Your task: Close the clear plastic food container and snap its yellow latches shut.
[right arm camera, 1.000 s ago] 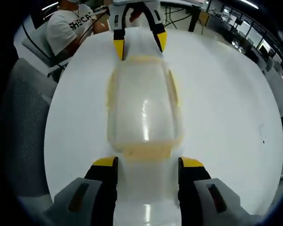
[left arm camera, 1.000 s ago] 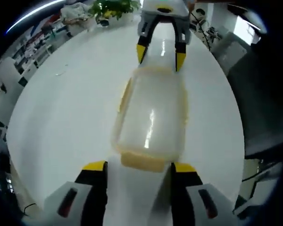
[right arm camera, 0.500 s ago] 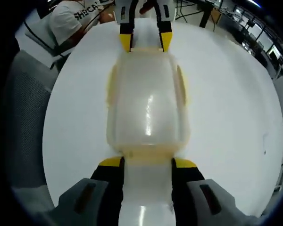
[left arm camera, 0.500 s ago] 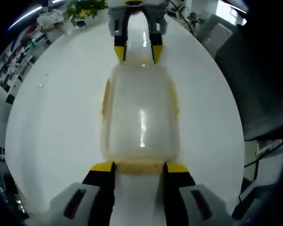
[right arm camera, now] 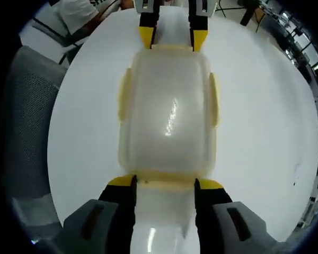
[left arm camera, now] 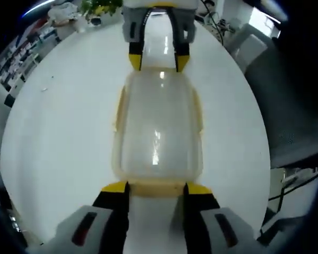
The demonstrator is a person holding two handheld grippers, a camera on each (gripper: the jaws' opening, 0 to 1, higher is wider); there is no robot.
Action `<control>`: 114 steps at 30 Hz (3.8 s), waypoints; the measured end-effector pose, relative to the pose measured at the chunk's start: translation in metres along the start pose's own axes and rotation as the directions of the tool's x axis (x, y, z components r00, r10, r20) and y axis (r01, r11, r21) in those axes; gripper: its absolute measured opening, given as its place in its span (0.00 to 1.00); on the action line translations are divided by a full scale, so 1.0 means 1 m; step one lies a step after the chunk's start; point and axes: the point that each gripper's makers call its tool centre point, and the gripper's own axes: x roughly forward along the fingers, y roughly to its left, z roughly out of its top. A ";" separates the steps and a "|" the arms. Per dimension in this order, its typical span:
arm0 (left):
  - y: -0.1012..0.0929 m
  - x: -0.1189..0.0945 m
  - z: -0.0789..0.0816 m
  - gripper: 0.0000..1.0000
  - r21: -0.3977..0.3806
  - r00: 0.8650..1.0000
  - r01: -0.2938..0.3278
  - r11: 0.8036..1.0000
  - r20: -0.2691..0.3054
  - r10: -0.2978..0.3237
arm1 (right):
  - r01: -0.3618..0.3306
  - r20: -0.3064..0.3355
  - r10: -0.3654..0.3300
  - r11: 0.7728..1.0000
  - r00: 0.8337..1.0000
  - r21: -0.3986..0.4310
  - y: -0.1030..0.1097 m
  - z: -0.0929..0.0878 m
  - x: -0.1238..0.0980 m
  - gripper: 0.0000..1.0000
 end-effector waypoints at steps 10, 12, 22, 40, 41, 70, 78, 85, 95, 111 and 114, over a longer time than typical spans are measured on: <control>0.000 -0.001 0.000 0.35 -0.002 1.000 0.003 1.000 0.013 -0.003 | -0.001 -0.053 0.001 1.000 0.999 0.003 0.000 0.000 -0.001 0.39; -0.001 -0.001 0.000 0.35 -0.003 1.000 0.002 1.000 0.019 -0.002 | -0.002 -0.052 0.002 1.000 0.999 0.002 0.000 0.001 -0.001 0.38; -0.002 -0.003 0.003 0.34 0.001 1.000 0.002 1.000 0.025 -0.002 | -0.022 0.011 0.021 0.999 1.000 0.041 0.002 0.000 -0.006 0.38; -0.006 -0.051 0.036 0.34 0.006 0.999 -0.005 1.000 0.049 0.005 | 0.015 0.052 -0.017 0.999 0.999 0.035 0.007 -0.004 -0.055 0.38; -0.007 -0.055 0.039 0.34 0.010 0.999 -0.005 1.000 0.052 0.004 | 0.014 0.054 -0.016 0.999 0.998 0.036 0.008 -0.004 -0.060 0.38; -0.021 -0.061 0.095 0.34 -0.021 0.998 -0.025 0.999 0.060 0.026 | 0.020 0.037 -0.020 1.000 0.999 0.010 0.018 -0.048 -0.095 0.38; -0.024 -0.052 0.117 0.34 -0.022 0.998 -0.023 0.999 0.057 0.024 | 0.013 0.029 -0.014 1.000 0.999 0.014 0.023 -0.071 -0.097 0.38; -0.023 -0.043 0.134 0.34 -0.019 0.998 -0.016 1.000 0.052 0.017 | 0.002 0.040 -0.003 1.000 0.999 0.031 0.026 -0.092 -0.097 0.38; -0.021 -0.028 0.159 0.34 -0.023 0.999 -0.013 1.000 0.051 0.015 | -0.005 0.047 0.004 0.999 0.999 0.036 0.025 -0.120 -0.101 0.38; -0.027 -0.002 0.209 0.34 -0.025 0.999 -0.006 1.000 0.046 0.007 | -0.016 0.024 0.016 0.999 1.000 0.028 0.033 -0.177 -0.108 0.38; -0.029 0.001 0.221 0.34 -0.023 0.999 -0.004 1.000 0.052 0.005 | -0.019 0.017 0.018 0.999 1.000 0.027 0.034 -0.190 -0.109 0.38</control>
